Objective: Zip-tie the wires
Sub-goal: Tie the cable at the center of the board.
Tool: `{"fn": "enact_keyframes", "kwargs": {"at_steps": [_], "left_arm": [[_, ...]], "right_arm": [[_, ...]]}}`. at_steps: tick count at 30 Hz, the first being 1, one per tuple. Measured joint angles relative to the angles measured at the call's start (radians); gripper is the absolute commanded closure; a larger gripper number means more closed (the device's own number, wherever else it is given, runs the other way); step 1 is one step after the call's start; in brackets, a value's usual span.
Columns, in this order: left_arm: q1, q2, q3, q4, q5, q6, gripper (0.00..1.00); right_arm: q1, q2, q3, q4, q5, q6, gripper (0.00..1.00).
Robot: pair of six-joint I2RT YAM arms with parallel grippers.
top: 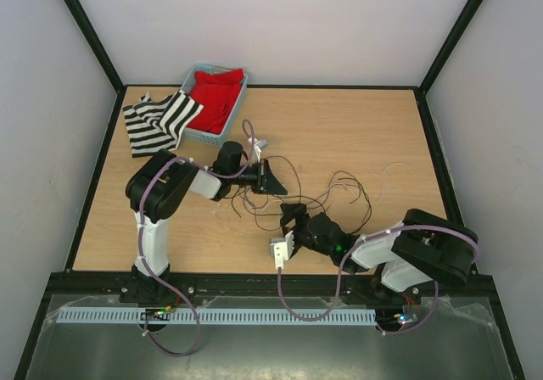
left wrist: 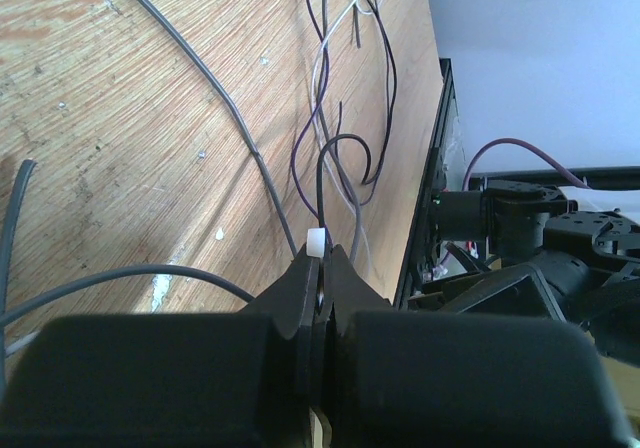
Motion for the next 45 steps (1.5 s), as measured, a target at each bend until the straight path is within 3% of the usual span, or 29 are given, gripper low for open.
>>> {"fn": "enact_keyframes", "kwargs": {"at_steps": [20,45], "left_arm": [[-0.001,0.000,0.002,-0.023,0.010,-0.003,1.00],[-0.013,0.000,0.018,-0.060,0.011,-0.013,1.00]], "right_arm": [[0.003,0.158,0.068,0.099,0.079,-0.172,0.08],[0.141,0.270,0.063,0.275,0.095,-0.179,0.08]]}}
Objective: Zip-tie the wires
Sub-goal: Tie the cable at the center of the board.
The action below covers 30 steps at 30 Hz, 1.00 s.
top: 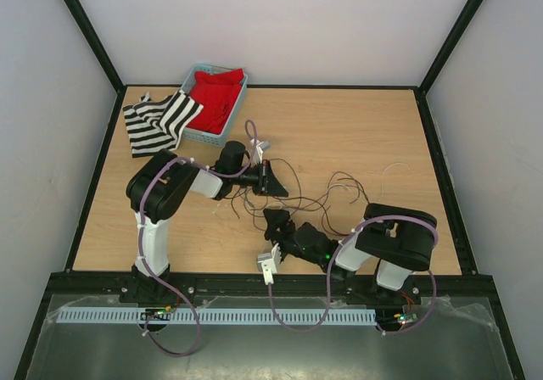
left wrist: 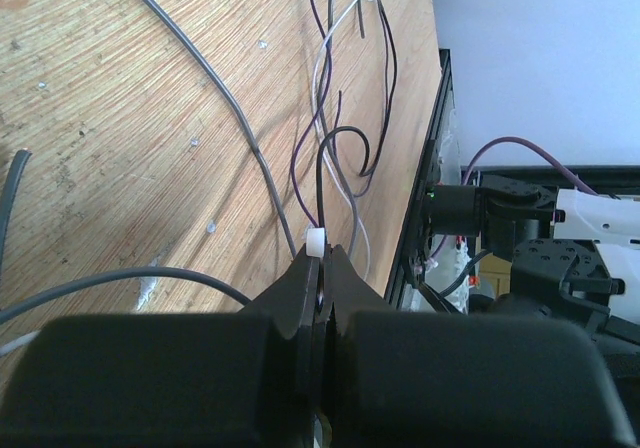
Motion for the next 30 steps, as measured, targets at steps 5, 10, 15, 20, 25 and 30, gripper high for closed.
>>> {"fn": "enact_keyframes", "kwargs": {"at_steps": [5,10,15,20,25,30], "left_arm": [[0.000,0.000,0.000,-0.001,-0.003,-0.001,1.00],[0.000,0.000,0.000,-0.001,-0.003,-0.001,1.00],[0.000,0.000,0.001,-0.003,-0.003,-0.001,1.00],[0.000,0.000,0.009,-0.008,-0.003,-0.001,1.00],[0.000,0.000,0.014,-0.008,-0.003,-0.001,1.00],[0.000,0.000,0.014,-0.009,-0.003,-0.001,1.00]], "right_arm": [[0.025,0.006,-0.002,0.010,0.014,0.003,0.10],[0.042,0.013,-0.007,0.023,0.031,0.011,0.14],[0.052,0.013,-0.020,0.023,0.039,0.036,0.31],[0.055,0.003,-0.023,-0.020,0.032,0.090,0.57],[0.056,-0.011,-0.020,-0.089,0.018,0.146,0.72],[0.057,-0.019,-0.019,-0.109,0.007,0.195,0.94]]}}
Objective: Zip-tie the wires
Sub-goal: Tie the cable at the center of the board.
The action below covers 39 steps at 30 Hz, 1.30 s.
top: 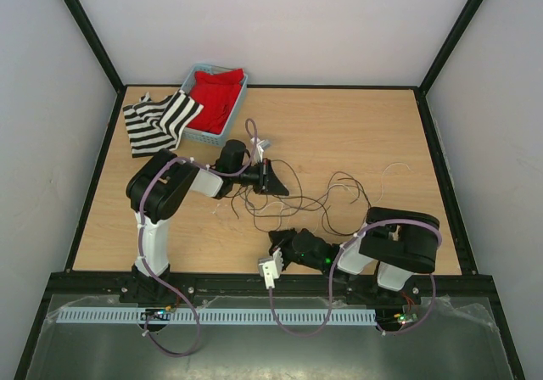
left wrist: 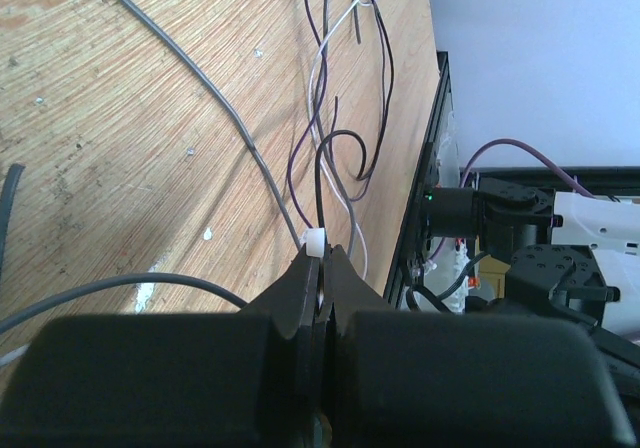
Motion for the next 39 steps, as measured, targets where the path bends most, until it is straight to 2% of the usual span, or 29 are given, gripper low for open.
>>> {"fn": "enact_keyframes", "kwargs": {"at_steps": [1,7,13,22,28,39], "left_arm": [[0.000,0.000,0.000,0.000,0.000,0.000,1.00],[-0.002,0.000,0.000,-0.004,0.010,0.003,1.00],[-0.004,0.000,0.001,-0.003,0.015,0.007,1.00],[-0.004,0.000,0.001,-0.003,0.019,0.018,1.00],[-0.004,-0.001,-0.001,0.011,0.020,0.043,1.00],[-0.005,-0.014,-0.120,0.278,0.016,0.081,1.00]], "right_arm": [[0.000,-0.004,0.000,-0.004,-0.005,0.009,1.00],[-0.031,-0.078,0.014,-0.071,-0.065,0.125,1.00],[-0.140,-0.163,0.056,-0.202,-0.240,0.281,1.00],[-0.304,-0.164,0.129,-0.353,-0.503,0.515,1.00],[-0.389,-0.126,0.186,-0.412,-0.621,0.666,1.00],[-0.557,-0.124,0.190,-0.454,-0.805,0.850,1.00]]}}
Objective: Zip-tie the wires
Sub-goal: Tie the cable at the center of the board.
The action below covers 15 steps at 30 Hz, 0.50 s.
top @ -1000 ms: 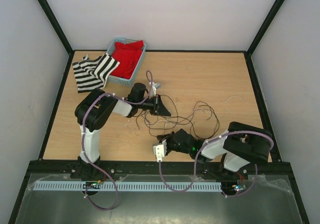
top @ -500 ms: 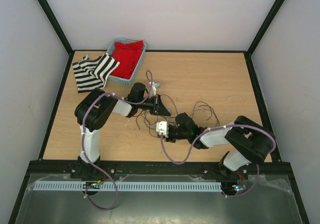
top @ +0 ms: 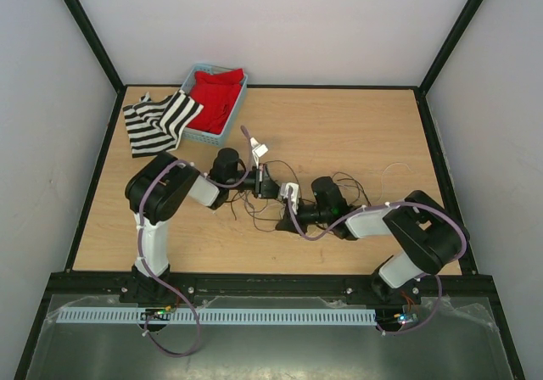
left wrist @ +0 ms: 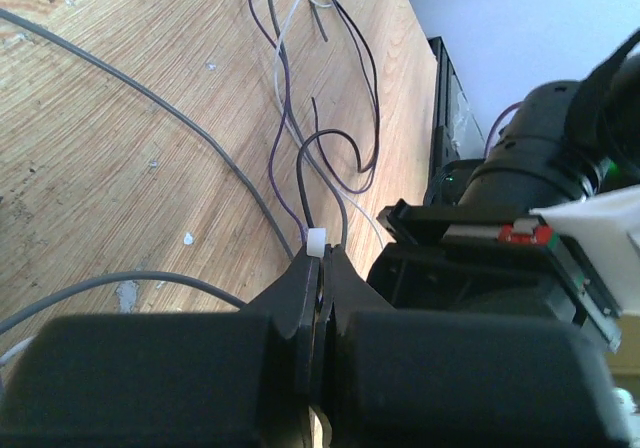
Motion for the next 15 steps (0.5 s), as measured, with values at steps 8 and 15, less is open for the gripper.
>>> {"fn": "enact_keyframes", "kwargs": {"at_steps": [8,15], "left_arm": [[-0.018,-0.035,-0.100,0.135,-0.053,0.131,1.00],[-0.043,-0.085,-0.165,0.236,-0.099,0.242,1.00]], "right_arm": [[-0.040,0.000,0.000,-0.018,-0.081,0.076,1.00],[-0.056,0.000,0.005,-0.033,-0.123,0.113,1.00]]}}
